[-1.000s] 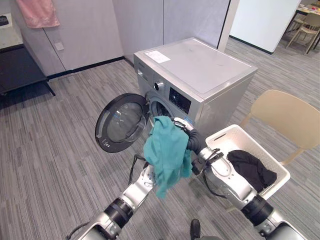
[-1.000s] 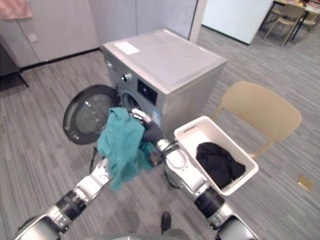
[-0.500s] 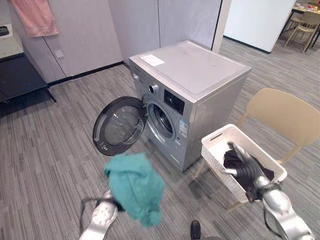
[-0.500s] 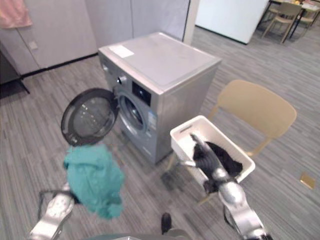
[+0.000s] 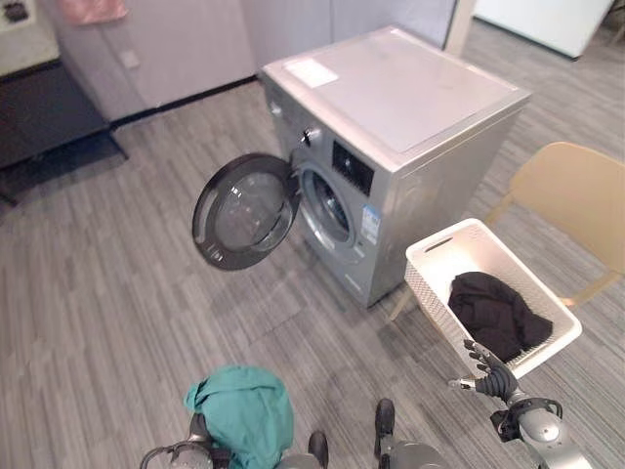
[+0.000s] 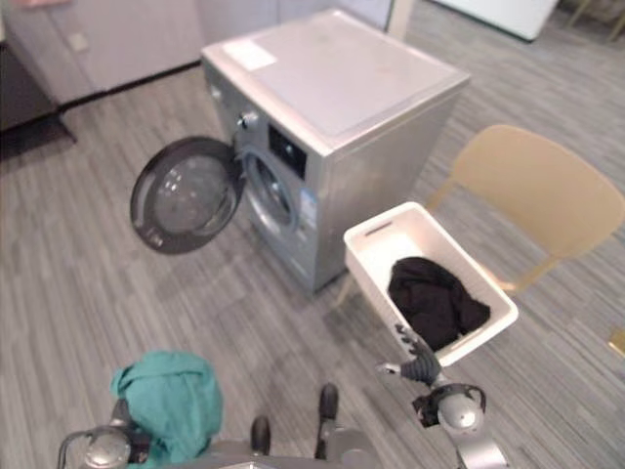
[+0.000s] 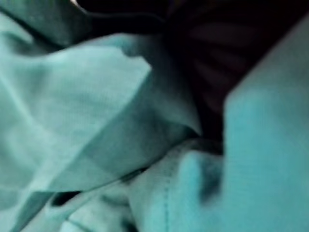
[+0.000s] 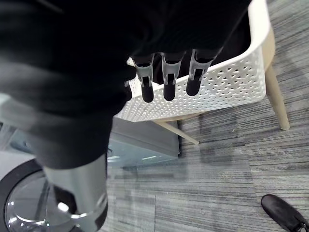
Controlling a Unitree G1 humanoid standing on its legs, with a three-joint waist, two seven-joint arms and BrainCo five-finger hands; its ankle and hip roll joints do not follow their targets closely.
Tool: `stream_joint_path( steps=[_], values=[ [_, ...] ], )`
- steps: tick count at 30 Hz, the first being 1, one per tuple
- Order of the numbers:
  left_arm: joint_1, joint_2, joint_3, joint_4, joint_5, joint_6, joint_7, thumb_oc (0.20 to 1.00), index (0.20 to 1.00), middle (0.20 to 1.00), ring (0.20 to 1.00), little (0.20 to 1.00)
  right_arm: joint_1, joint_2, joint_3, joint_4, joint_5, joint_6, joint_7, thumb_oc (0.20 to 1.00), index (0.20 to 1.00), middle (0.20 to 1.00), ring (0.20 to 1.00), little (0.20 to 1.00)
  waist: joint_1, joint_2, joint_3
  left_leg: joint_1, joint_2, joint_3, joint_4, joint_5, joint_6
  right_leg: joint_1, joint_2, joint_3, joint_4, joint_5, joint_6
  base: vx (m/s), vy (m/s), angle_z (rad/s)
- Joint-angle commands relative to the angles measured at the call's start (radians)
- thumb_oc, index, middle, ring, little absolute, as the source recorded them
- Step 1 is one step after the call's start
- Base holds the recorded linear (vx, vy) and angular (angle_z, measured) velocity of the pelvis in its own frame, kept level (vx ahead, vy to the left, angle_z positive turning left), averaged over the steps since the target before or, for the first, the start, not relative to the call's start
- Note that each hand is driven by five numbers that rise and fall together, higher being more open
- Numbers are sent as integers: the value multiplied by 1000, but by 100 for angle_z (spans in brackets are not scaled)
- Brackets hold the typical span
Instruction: Grab the laundry basket,head to the washer,open it,put in the laundry and shut it.
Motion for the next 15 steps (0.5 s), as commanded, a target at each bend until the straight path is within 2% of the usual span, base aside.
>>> stream_joint_path(
  steps=[1, 2, 3, 5, 7, 10, 12, 13, 15],
  values=[
    [-42, 44, 19, -42, -52, -38, 26, 200, 200, 200, 200, 200, -43, -2, -14, -18, -3, -43, -47, 1000, 1000, 1000, 1000, 1000, -2, -31, 16, -119, 18, 70, 112, -22, -38, 87, -61, -59, 74, -197, 70, -88, 43, 51],
    [-50, 43, 16, -69, -57, -40, 28, 200, 200, 200, 200, 200, -44, 6, -12, 2, -2, -34, -57, 1000, 1000, 1000, 1000, 1000, -12, -34, 12, -124, 48, 183, 124, -31, -34, 85, -78, -106, 61, -192, 75, 26, 63, 71],
    [-59, 45, 13, -77, -56, -42, 29, 200, 200, 200, 200, 200, -46, 11, -9, 13, -4, -34, -63, 1000, 1000, 1000, 1000, 1000, -20, -35, 6, -107, 66, 228, 128, -62, -41, 94, -85, -122, 59, -205, 84, 69, 91, 85],
    [-69, 46, 9, -100, -55, -45, 26, 200, 200, 200, 200, 200, -51, 20, -9, 25, -11, -28, -67, 1000, 1000, 1000, 1000, 1000, -31, -33, -1, -90, 92, 302, 124, -73, -39, 97, -102, -173, 64, -207, 87, 96, 94, 148],
    [-65, 43, 10, -118, -58, -46, 25, 200, 200, 200, 200, 200, -51, 24, -4, 37, -11, -20, -64, 1000, 1000, 1000, 1000, 1000, -32, -34, -6, -92, 91, 293, 129, -75, -35, 115, -112, -193, 68, -212, 89, 166, 144, 130],
    [-63, 46, 12, -128, -61, -44, 27, 200, 200, 200, 200, 200, -68, 32, 9, 57, -18, -11, -67, 1000, 1000, 1000, 1000, 1000, -24, -45, -5, -102, 78, 273, 137, -84, -26, 128, -127, -199, 78, -215, 96, 150, 167, 30],
    [-67, 55, 17, -149, -61, -40, 28, 200, 200, 200, 200, 200, -90, 48, 27, 61, -23, -9, -64, 1000, 1000, 1000, 1000, 1000, 0, -56, -4, -105, 46, 242, 126, -106, 4, 127, -148, -187, 137, -236, 103, 136, 196, 8],
    [-68, 56, 18, -149, -61, -40, 28, 200, 200, 200, 200, 200, -91, 49, 27, 62, -23, -10, -65, 1000, 1000, 1000, 1000, 1000, -1, -57, -4, -105, 44, 242, 125, -107, 5, 125, -149, -187, 141, -238, 104, 209, 222, 4],
    [-95, 79, 0, -166, -53, -39, 28, 200, 200, 200, 200, 200, -101, 53, 32, 45, -20, -11, -64, 1000, 1000, 1000, 1000, 1000, -12, -66, 12, -83, 6, 185, 111, -133, 29, 61, -120, -71, 248, -255, 101, 181, 162, 23]
  ],
)
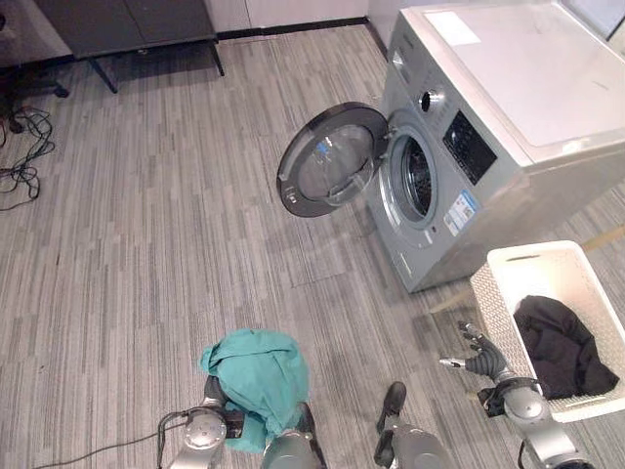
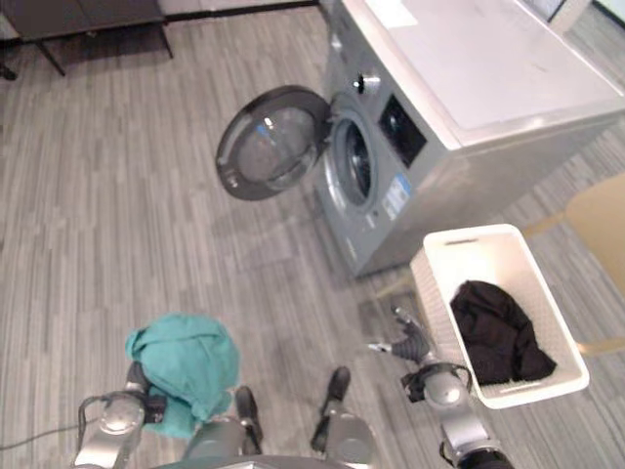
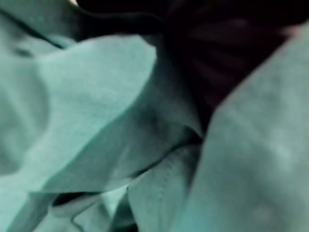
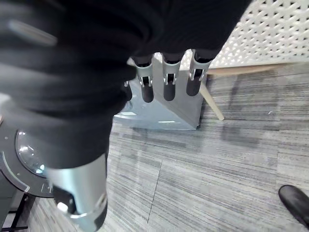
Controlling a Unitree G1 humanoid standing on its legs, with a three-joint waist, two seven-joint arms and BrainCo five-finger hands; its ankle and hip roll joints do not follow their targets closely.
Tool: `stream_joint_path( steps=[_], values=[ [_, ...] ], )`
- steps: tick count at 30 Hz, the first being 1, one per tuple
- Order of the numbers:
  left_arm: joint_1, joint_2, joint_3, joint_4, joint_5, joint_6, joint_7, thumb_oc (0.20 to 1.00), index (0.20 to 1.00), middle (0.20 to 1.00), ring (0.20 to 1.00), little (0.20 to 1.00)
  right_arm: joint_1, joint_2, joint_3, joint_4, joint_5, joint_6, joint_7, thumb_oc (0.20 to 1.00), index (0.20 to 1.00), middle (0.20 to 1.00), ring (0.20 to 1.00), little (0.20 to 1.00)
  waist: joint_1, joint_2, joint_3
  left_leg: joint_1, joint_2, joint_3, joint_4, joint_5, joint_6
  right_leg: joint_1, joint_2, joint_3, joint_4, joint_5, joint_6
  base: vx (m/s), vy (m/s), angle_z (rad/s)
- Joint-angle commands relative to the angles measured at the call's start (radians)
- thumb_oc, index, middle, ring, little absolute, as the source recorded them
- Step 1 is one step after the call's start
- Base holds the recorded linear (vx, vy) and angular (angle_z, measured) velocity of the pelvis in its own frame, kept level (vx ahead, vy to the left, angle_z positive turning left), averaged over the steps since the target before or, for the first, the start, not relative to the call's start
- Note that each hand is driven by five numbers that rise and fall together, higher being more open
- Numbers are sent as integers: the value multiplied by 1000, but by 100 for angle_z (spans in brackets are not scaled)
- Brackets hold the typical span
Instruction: Grab the laundry basket,head to the washer,open it,put in the laundry and shut it.
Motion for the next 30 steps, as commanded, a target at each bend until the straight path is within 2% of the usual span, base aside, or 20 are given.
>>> stream_joint_path(
  steps=[1, 3, 4, 9, 10, 12, 13, 15, 16, 17, 18, 19, 20, 21, 23, 24, 25, 26, 28, 30],
  values=[
    [-23, 80, 15, -57, -17, -40, 24, 200, 200, 200, 200, 200, -12, -10, 26, -29, -9, -26, -16, 1000, 1000, 1000, 1000, 1000, -11, -19, -29, -48, -37, -105, 92, -104, 10, 66, 34, 153, 185, -240, 61, 44, 100, 86],
    [-42, 87, -3, -60, -7, -41, 20, 200, 200, 200, 200, 200, -30, -12, 41, -36, -3, -28, -11, 1000, 1000, 1000, 1000, 1000, -40, -5, -7, -2, -60, -139, 50, -94, 29, -69, 105, 252, 225, -201, 45, 190, 133, 87],
    [-42, 87, -3, -60, -7, -41, 20, 200, 200, 200, 200, 200, -30, -12, 41, -36, -3, -29, -11, 1000, 1000, 1000, 1000, 1000, -40, -5, -7, -1, -60, -140, 50, -94, 29, -68, 105, 252, 225, -201, 45, 301, 111, 39],
    [-56, 78, -34, -59, 16, -35, 4, 200, 200, 200, 200, 200, -28, -14, 41, -42, -7, -25, -8, 1000, 1000, 1000, 1000, 1000, -70, -2, 12, 99, -99, -204, 5, -123, 33, -166, 122, 190, 147, -127, 65, 265, -2, 40],
    [-60, 75, -38, -60, 21, -36, 2, 200, 200, 200, 200, 200, -26, -12, 43, -42, -8, -24, -7, 1000, 1000, 1000, 1000, 1000, -71, 0, 12, 126, -102, -220, 1, -147, 30, -176, 130, 177, 127, -129, 78, 305, -52, 65],
    [-61, 72, -60, -73, 42, -38, -10, 200, 200, 200, 200, 200, -8, -14, 38, -43, -16, -26, -4, 1000, 1000, 1000, 1000, 1000, -89, -1, 10, 169, -112, -238, -4, -160, 23, -179, 120, 122, 109, -112, 74, 454, -146, 60],
    [-50, 70, -84, -86, 66, -40, -26, 200, 200, 200, 200, 200, 6, -17, 40, -39, -20, -30, 3, 1000, 1000, 1000, 1000, 1000, -97, -2, -7, 191, -106, -243, 11, -179, 10, -151, 119, 133, 118, -118, 54, 640, -250, 51],
    [-48, 60, -106, -81, 74, -43, -40, 200, 200, 200, 200, 200, 15, -27, 33, -30, -30, -35, 3, 1000, 1000, 1000, 1000, 1000, -118, 15, -39, 185, -55, -221, 103, -126, -55, -103, 135, 138, 106, -123, 28, 545, -268, 78],
    [-57, 55, -125, -83, 73, -47, -46, 200, 200, 200, 200, 200, 15, -41, 32, -21, -14, -37, 2, 1000, 1000, 1000, 1000, 1000, -120, 1, -39, 94, -5, -183, 344, -32, -78, -31, 158, 171, 78, -153, -10, 482, -236, 40],
    [-75, 50, -140, -73, 73, -46, -45, 200, 200, 200, 200, 200, 7, -50, 31, -2, -13, -33, -6, 1000, 1000, 1000, 1000, 1000, -110, -20, -32, 14, 15, -155, 380, -50, -51, 8, 150, 195, 72, -175, -19, 596, -148, -52],
    [-82, 59, -151, -84, 88, -45, -41, 200, 200, 200, 200, 200, 5, -57, 26, 0, -6, -33, -11, 1000, 1000, 1000, 1000, 1000, -92, -43, -26, -69, 9, -169, 304, -90, -30, 47, 140, 232, 62, -197, -12, 365, -4, -96],
    [-82, 59, -151, -84, 88, -45, -41, 200, 200, 200, 200, 200, 6, -57, 26, 0, -6, -33, -11, 1000, 1000, 1000, 1000, 1000, -92, -43, -26, -68, 9, -168, 304, -91, -29, 47, 139, 232, 62, -198, -11, 366, 67, -126],
    [-82, 65, -157, -90, 101, -43, -39, 200, 200, 200, 200, 200, 9, -60, 26, 3, -11, -34, -14, 1000, 1000, 1000, 1000, 1000, -79, -49, -21, -113, 9, -197, 233, -48, -40, 76, 145, 256, 55, -208, -12, 144, 36, -107],
    [-82, 65, -157, -90, 101, -43, -39, 200, 200, 200, 200, 200, 9, -60, 26, 3, -11, -34, -14, 1000, 1000, 1000, 1000, 1000, -79, -50, -21, -110, 8, -196, 230, -46, -40, 77, 144, 256, 55, -208, -12, 214, 55, -92],
    [-84, 67, -159, -87, 103, -41, -31, 200, 200, 200, 200, 200, 8, -54, 32, 14, -10, -33, -18, 1000, 1000, 1000, 1000, 1000, -60, -50, -17, -167, 6, -248, 150, 42, -63, 103, 157, 290, 45, -217, -11, 212, 74, -76],
    [-83, 66, -161, -88, 102, -40, -29, 200, 200, 200, 200, 200, 5, -53, 35, 18, -13, -31, -20, 1000, 1000, 1000, 1000, 1000, -49, -47, -12, -185, 7, -286, 112, 74, -74, 122, 165, 310, 46, -230, -9, 366, 169, -91],
    [-85, 63, -168, -86, 102, -38, -23, 200, 200, 200, 200, 200, -2, -48, 43, 27, -23, -29, -24, 1000, 1000, 1000, 1000, 1000, -33, -42, -11, -206, 2, -371, 58, 119, -84, 139, 175, 355, 58, -245, -8, 273, 137, -100],
    [-86, 63, -169, -86, 102, -39, -23, 200, 200, 200, 200, 200, -2, -48, 43, 27, -23, -29, -24, 1000, 1000, 1000, 1000, 1000, -33, -41, -12, -208, 3, -371, 55, 123, -84, 136, 176, 355, 58, -242, -8, 271, 167, -116],
    [-89, 60, -175, -88, 99, -39, -20, 200, 200, 200, 200, 200, -10, -47, 45, 38, -31, -28, -30, 1000, 1000, 1000, 1000, 1000, -23, -35, -17, -228, -4, -442, 45, 141, -92, 153, 178, 402, 79, -259, -5, 252, 189, -96],
    [-90, 56, -187, -86, 99, -39, -29, 200, 200, 200, 200, 200, -8, -44, 42, 40, -37, -30, -23, 1000, 1000, 1000, 1000, 1000, -35, -25, -38, -188, 7, -440, 23, 121, -87, 167, 171, 441, 100, -279, 7, 316, 285, -98]
  ],
)
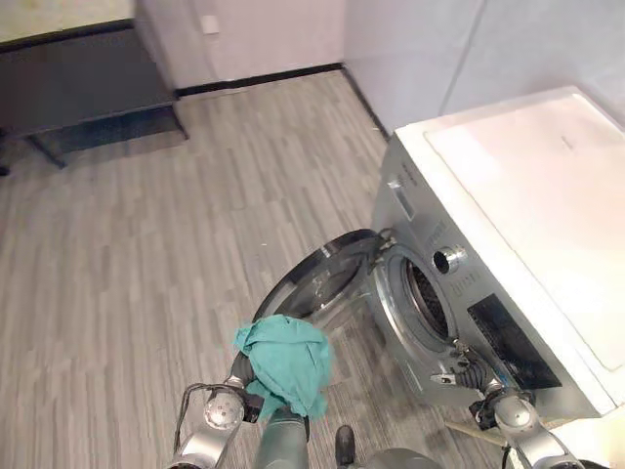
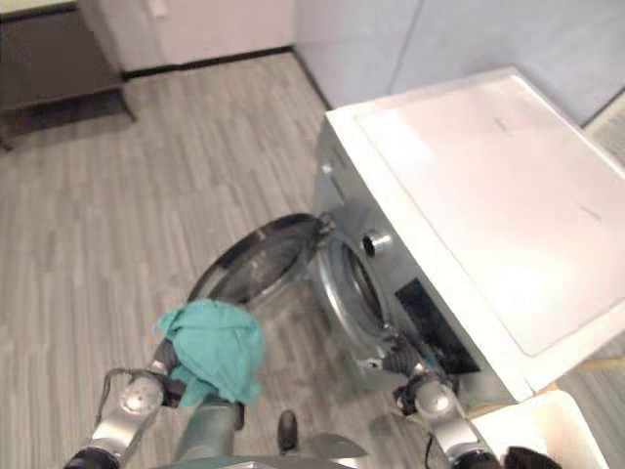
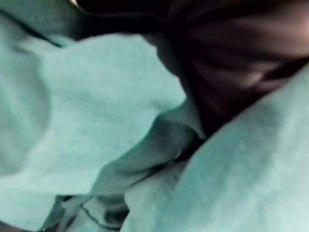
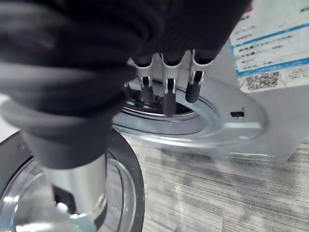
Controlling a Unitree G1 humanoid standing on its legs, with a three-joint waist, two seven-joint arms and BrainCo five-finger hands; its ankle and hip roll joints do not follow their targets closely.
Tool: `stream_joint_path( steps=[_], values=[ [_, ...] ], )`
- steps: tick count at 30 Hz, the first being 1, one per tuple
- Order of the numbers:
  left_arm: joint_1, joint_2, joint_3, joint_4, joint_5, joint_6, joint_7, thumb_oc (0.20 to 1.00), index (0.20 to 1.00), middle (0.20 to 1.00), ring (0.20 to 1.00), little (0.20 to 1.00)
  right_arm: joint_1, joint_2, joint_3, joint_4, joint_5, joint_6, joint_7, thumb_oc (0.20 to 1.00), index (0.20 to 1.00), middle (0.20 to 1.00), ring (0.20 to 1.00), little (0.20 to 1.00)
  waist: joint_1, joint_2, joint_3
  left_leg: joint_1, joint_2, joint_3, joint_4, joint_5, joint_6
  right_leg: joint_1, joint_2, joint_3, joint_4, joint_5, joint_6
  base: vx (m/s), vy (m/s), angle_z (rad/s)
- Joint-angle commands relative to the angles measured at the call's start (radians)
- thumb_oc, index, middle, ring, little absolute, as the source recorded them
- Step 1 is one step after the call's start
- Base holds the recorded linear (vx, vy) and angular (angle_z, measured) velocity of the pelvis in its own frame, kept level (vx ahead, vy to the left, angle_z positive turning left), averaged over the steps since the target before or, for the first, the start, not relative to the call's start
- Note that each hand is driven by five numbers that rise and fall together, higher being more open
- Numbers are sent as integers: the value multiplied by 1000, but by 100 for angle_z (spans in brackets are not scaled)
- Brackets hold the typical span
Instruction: Grab the laundry basket,head to the washer,open it,put in the laundry and shut it.
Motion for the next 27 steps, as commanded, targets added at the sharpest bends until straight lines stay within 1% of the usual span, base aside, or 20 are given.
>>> stream_joint_path(
  steps=[1, 4, 5, 6, 9, 10, 11, 12, 13, 14, 16, 17, 19, 20, 22, 23, 24, 25, 26, 27],
  values=[
    [-3, 24, -21, -66, 39, -38, 9, 200, 200, 200, 200, 200, -3, -34, -55, -42, -37, -30, -29, 1000, 1000, 1000, 1000, 1000, 22, -3, -24, 115, 59, 49, 28, -42, -44, -127, -132, 19, 169, -122, 138, 294, 307, -115],
    [-21, 28, -35, -51, 46, -39, 10, 200, 200, 200, 200, 200, -5, -23, -55, -47, -35, -27, -26, 1000, 1000, 1000, 1000, 1000, 16, -12, -34, 121, 53, 83, 63, -73, -27, -123, -159, 51, 176, -127, 152, 212, 262, -92],
    [-41, 46, -41, -60, 54, -38, 15, 200, 200, 200, 200, 200, -24, -8, -41, -48, -40, -23, -19, 1000, 1000, 1000, 1000, 1000, 5, -24, -41, 145, 50, 152, 99, -124, 1, -141, -186, 95, 214, -114, 172, 152, 259, -26],
    [-42, 46, -40, -60, 54, -38, 15, 200, 200, 200, 200, 200, -25, -8, -41, -48, -40, -23, -19, 1000, 1000, 1000, 1000, 1000, 7, -23, -43, 143, 52, 154, 96, -121, 1, -145, -184, 98, 213, -110, 172, 188, 337, -7],
    [-59, 69, -30, -86, 54, -45, 28, 200, 200, 200, 200, 200, -63, 9, -21, -47, -46, -24, -15, 1000, 1000, 1000, 1000, 1000, 8, -22, -44, 180, 61, 238, 93, -156, 21, -196, -194, 102, 260, -86, 189, 52, 182, -66],
    [-65, 77, -26, -96, 53, -49, 34, 200, 200, 200, 200, 200, -76, 16, -12, -48, -46, -26, -15, 1000, 1000, 1000, 1000, 1000, 15, -20, -40, 197, 68, 275, 92, -172, 24, -216, -211, 53, 276, -79, 194, 36, 207, -142],
    [-66, 85, -14, -114, 51, -52, 42, 200, 200, 200, 200, 200, -84, 31, -5, -47, -47, -29, -14, 1000, 1000, 1000, 1000, 1000, 35, -11, -43, 219, 84, 332, 78, -180, 24, -238, -263, -119, 295, -63, 196, 27, 141, -163],
    [-66, 85, -14, -114, 51, -52, 42, 200, 200, 200, 200, 200, -84, 31, -5, -47, -47, -29, -14, 1000, 1000, 1000, 1000, 1000, 35, -11, -44, 218, 85, 332, 78, -179, 24, -239, -263, -119, 295, -62, 196, 42, 185, -157],
    [-53, 83, -6, -125, 49, -49, 41, 200, 200, 200, 200, 200, -82, 36, 2, -50, -63, -25, -12, 1000, 1000, 1000, 1000, 1000, 43, -3, -46, 253, 87, 377, 57, -185, 27, -241, -284, -257, 320, -73, 183, 23, 102, -124],
    [-53, 83, -6, -126, 49, -49, 41, 200, 200, 200, 200, 200, -81, 36, 2, -50, -63, -25, -12, 1000, 1000, 1000, 1000, 1000, 43, -4, -46, 254, 86, 378, 56, -185, 27, -241, -285, -257, 321, -74, 183, 34, 138, -110],
    [-43, 82, 3, -125, 48, -49, 44, 200, 200, 200, 200, 200, -78, 37, 7, -48, -69, -25, -16, 1000, 1000, 1000, 1000, 1000, 45, -5, -47, 286, 77, 411, 42, -206, 23, -251, -269, -321, 344, -98, 191, 85, 49, -99],
    [-29, 80, 14, -129, 42, -44, 42, 200, 200, 200, 200, 200, -73, 43, 11, -45, -72, -20, -19, 1000, 1000, 1000, 1000, 1000, 50, -6, -42, 311, 74, 454, 35, -213, 23, -262, -270, -396, 332, -104, 183, 85, 0, -81],
    [-23, 79, 14, -131, 43, -42, 40, 200, 200, 200, 200, 200, -63, 46, 6, -42, -68, -20, -25, 1000, 1000, 1000, 1000, 1000, 44, -7, -40, 315, 74, 458, 40, -215, 20, -258, -254, -395, 309, -112, 175, 50, -96, -113],
    [-13, 72, 15, -127, 46, -41, 31, 200, 200, 200, 200, 200, -42, 47, -7, -37, -62, -19, -26, 1000, 1000, 1000, 1000, 1000, 25, -13, -38, 310, 70, 461, 72, -224, 16, -242, -219, -339, 252, -112, 167, 84, -169, -106],
    [-11, 68, 20, -124, 45, -43, 26, 200, 200, 200, 200, 200, -35, 43, -17, -34, -52, -21, -31, 1000, 1000, 1000, 1000, 1000, 25, -14, -34, 299, 83, 474, 115, -232, 7, -225, -210, -331, 214, -103, 159, 58, -157, -18],
    [-8, 71, 21, -137, 42, -38, 16, 200, 200, 200, 200, 200, -16, 36, -31, -37, -40, -19, -37, 1000, 1000, 1000, 1000, 1000, 17, -22, -20, 257, 128, 487, 227, -228, -11, -209, -197, -316, 183, -101, 134, 24, -147, 22],
    [-8, 71, 20, -137, 42, -38, 16, 200, 200, 200, 200, 200, -15, 36, -31, -38, -40, -18, -37, 1000, 1000, 1000, 1000, 1000, 18, -20, -20, 252, 133, 486, 238, -233, -13, -209, -193, -316, 181, -101, 132, -3, -207, 0],
    [-17, 66, 18, -133, 36, -36, 25, 200, 200, 200, 200, 200, -18, 19, -32, -35, -31, -16, -45, 1000, 1000, 1000, 1000, 1000, 27, -15, 8, 188, 170, 433, 347, -180, -35, -206, -173, -295, 170, -103, 110, -33, -75, -6],
    [-23, 60, 16, -128, 34, -35, 31, 200, 200, 200, 200, 200, -22, 10, -33, -31, -30, -14, -49, 1000, 1000, 1000, 1000, 1000, 29, -8, 14, 160, 161, 382, 363, -181, -35, -207, -164, -283, 168, -107, 105, -65, -11, -29],
    [-30, 53, 18, -118, 32, -37, 44, 200, 200, 200, 200, 200, -22, 1, -36, -36, -28, -19, -50, 1000, 1000, 1000, 1000, 1000, 33, -7, 21, 133, 121, 304, 304, -191, -13, -218, -164, -252, 168, -96, 107, -37, 54, -50]
  ],
)
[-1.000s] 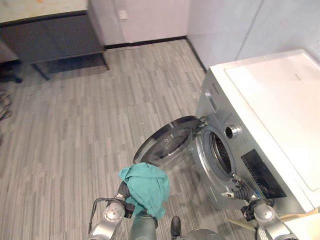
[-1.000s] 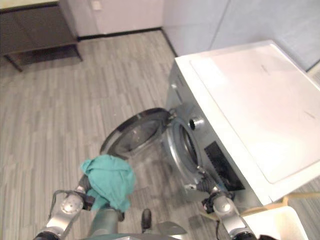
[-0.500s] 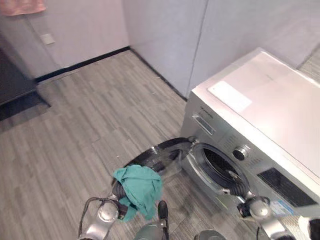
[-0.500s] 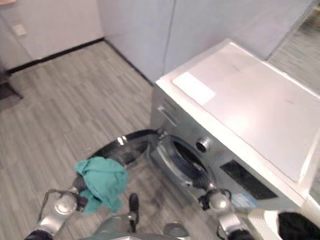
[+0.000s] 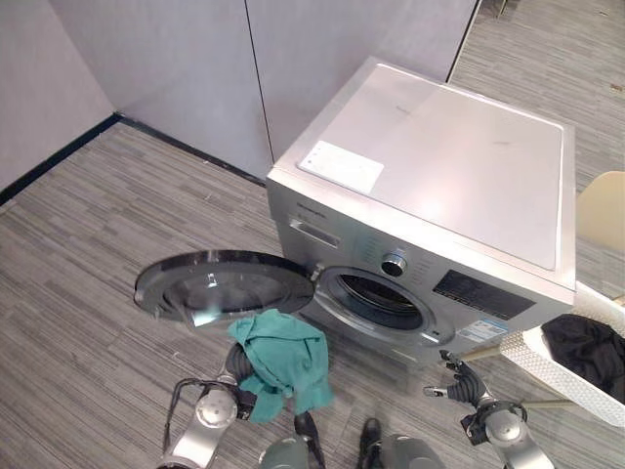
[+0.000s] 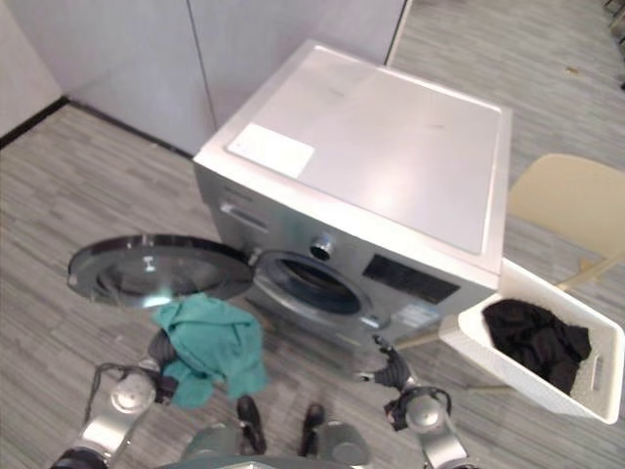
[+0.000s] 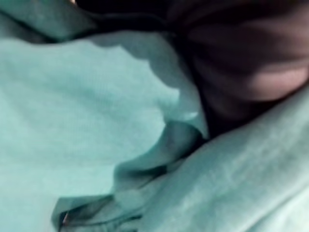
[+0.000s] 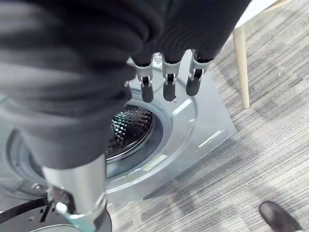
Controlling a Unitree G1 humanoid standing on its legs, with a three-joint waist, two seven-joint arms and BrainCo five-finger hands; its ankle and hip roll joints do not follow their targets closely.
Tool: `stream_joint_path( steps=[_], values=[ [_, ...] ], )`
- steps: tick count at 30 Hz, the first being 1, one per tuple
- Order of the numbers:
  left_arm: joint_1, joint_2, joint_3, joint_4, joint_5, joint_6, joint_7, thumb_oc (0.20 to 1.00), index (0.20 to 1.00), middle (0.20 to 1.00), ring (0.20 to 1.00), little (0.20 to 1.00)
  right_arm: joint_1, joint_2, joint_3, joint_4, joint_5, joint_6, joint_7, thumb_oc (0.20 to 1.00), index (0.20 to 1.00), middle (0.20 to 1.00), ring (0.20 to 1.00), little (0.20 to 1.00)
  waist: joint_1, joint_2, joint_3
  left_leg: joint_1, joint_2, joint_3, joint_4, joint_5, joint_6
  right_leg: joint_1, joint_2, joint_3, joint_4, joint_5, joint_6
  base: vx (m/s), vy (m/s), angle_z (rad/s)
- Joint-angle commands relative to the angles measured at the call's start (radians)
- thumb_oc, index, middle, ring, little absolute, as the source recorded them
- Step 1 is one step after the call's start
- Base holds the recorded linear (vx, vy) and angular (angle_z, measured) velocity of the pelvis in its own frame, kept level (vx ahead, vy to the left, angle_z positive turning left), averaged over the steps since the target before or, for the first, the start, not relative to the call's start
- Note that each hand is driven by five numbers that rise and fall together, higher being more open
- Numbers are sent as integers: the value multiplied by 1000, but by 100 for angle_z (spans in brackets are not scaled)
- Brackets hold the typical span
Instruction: Grab the laundry basket,head to the washer,open it,put in the laundry and shut it.
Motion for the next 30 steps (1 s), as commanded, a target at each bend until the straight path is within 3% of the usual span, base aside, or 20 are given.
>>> stream_joint_path(
  steps=[1, 2, 6, 10, 11, 14, 20, 23, 24, 30],
  values=[
    [-23, -11, 8, -42, -2, -44, 26, 200, 200, 200, 200, 200, -43, -61, -15, -45, 32, -26, -25, 1000, 1000, 1000, 1000, 1000, 4, 4, 13, 18, 32, -142, -55, -63, -30, 81, 14, 11, -153, 56, 81, -18, 109, -65],
    [-29, -15, 9, -34, -5, -45, 34, 200, 200, 200, 200, 200, -47, -65, -14, -43, 32, -27, -25, 1000, 1000, 1000, 1000, 1000, 6, 6, 17, 9, 20, -178, -85, -70, -32, 80, 16, 35, -151, 53, 87, 36, 104, -75],
    [-88, -25, -9, 9, -17, -50, 65, 200, 200, 200, 200, 200, -77, -76, -16, -1, 45, -32, -43, 1000, 1000, 1000, 1000, 1000, 12, 29, 53, -48, -13, -302, -188, -11, -60, 32, 27, 137, -99, 34, 98, 26, 187, -80],
    [-104, -15, -1, 12, -18, -50, 76, 200, 200, 200, 200, 200, -83, -76, -17, -6, 43, -32, -40, 1000, 1000, 1000, 1000, 1000, -4, 38, 64, -42, -7, -277, -189, -27, -44, -37, 19, 181, -16, 21, 104, -46, 219, -80],
    [-128, -2, -1, 17, -20, -52, 97, 200, 200, 200, 200, 200, -105, -75, -9, -6, 47, -29, -45, 1000, 1000, 1000, 1000, 1000, -12, 31, 90, -76, -12, -244, -136, -52, -21, -116, 9, 222, 71, 24, 109, -157, 228, -92],
    [-193, 14, -1, 55, -44, -57, 135, 200, 200, 200, 200, 200, -141, -73, 7, -3, 65, -26, -57, 1000, 1000, 1000, 1000, 1000, -18, 18, 125, -134, -12, -192, -38, -97, 10, -210, 2, 259, 156, 25, 105, -119, 169, -82],
    [-318, 20, 13, 60, -176, -77, 202, 200, 200, 200, 200, 200, -227, -69, 36, -52, 110, -30, -107, 1000, 1000, 1000, 1000, 1000, -50, -1, 168, -335, 37, -157, 222, -221, 40, -428, 17, 290, 347, -40, 88, -28, 18, -32],
    [-363, 10, 18, 38, -224, -88, 231, 200, 200, 200, 200, 200, -250, -62, 22, -95, 129, -39, -136, 1000, 1000, 1000, 1000, 1000, -61, 10, 164, -473, 67, -161, 363, -266, 56, -560, 35, 292, 448, -65, 77, -71, -39, -24],
    [-400, 2, 29, 11, -250, -88, 248, 200, 200, 200, 200, 200, -264, -57, 13, -131, 144, -47, -153, 1000, 1000, 1000, 1000, 1000, -68, 17, 174, -559, 79, -168, 450, -297, 69, -658, 50, 305, 527, -84, 72, -50, -28, -23],
    [-543, -6, 18, 19, -319, -90, 300, 200, 200, 200, 200, 200, -300, -47, -2, -179, 172, -73, -194, 1000, 1000, 1000, 1000, 1000, -86, 46, 171, -778, 108, -221, 660, -374, 104, -900, 77, 298, 738, -154, 53, -26, -33, -15]
  ],
)
